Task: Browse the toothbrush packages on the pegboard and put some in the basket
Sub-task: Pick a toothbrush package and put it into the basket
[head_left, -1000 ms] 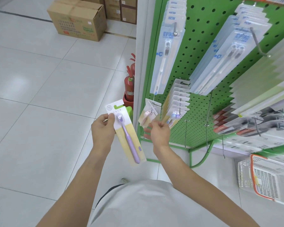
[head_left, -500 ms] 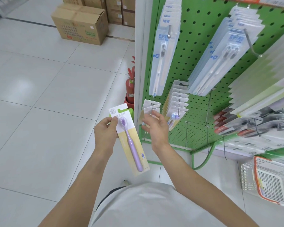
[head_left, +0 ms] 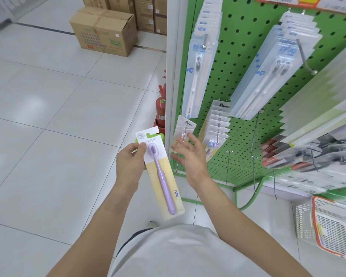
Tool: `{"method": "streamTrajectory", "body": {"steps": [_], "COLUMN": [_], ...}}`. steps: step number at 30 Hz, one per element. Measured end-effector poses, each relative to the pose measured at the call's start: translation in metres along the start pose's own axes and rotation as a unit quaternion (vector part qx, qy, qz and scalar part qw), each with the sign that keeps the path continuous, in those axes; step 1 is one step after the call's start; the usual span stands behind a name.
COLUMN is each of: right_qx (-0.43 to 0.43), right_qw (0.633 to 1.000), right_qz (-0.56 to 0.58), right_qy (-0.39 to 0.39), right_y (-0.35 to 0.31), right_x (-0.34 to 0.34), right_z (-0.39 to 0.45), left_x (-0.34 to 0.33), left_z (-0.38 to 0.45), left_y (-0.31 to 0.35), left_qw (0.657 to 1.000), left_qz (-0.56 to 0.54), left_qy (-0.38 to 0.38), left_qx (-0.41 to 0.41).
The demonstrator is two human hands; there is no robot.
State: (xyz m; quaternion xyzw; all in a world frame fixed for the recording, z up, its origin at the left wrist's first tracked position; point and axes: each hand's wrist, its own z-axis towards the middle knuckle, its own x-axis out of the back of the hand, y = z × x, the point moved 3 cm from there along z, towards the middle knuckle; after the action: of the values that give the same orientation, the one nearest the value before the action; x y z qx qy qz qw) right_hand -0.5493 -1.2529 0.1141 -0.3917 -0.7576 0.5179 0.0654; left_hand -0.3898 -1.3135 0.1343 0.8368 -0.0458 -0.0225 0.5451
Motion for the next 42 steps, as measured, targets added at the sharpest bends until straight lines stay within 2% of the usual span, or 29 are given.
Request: {"method": "streamTrajectory", "body": {"steps": [2,6,14,20,25,28,33,36,42], "right_qx": [-0.028,-0.078,-0.004,0.109,0.137,0.162,0.174,0.177,0.162], "right_qw": [0.999,0.985,0.975,0.965,0.956,0.945,0.943,0.945,0.968], "right_qz": [-0.012,-0.093,-0.161,-0.214,-0.246,-0.270,-0.272,-0.267,-0.187], "right_qy": [-0.008,-0.123,-0.151,-0.107,-0.082,-0.084,-0.076,-0.068,-0.033], "right_y": [0.002,0.002,-0.011,-0.021,-0.024,-0.028,-0.031,-0.033,-0.030], "right_x": [0.002,0.002,0.002,0.003,0.008,0.011,0.010,0.010,0.017], "right_z": [-0.009,-0.031,-0.049,-0.059,-0.063,-0.066,-0.074,-0.078,-0.079], "left_x": [0.000,-0.001,0.001,-0.003,-0.005,-0.009,-0.014,-0.017,-0.024], "left_z": [-0.003,-0.013,-0.038,-0.052,-0.060,-0.064,-0.070,-0.075,-0.084], "left_y": [0.002,0.009,0.039,0.046,0.049,0.049,0.048,0.047,0.043], "left_qw": [1.000,0.999,0.991,0.986,0.971,0.972,0.976,0.975,0.964], "left_qz": [-0.002,-0.003,0.040,0.074,0.154,0.162,0.159,0.161,0.191], "left_qy": [-0.010,-0.036,-0.115,-0.130,-0.164,-0.144,-0.115,-0.127,-0.163], "left_qx": [0.000,-0.009,-0.056,-0.067,-0.080,-0.089,-0.094,-0.090,-0.084]}}
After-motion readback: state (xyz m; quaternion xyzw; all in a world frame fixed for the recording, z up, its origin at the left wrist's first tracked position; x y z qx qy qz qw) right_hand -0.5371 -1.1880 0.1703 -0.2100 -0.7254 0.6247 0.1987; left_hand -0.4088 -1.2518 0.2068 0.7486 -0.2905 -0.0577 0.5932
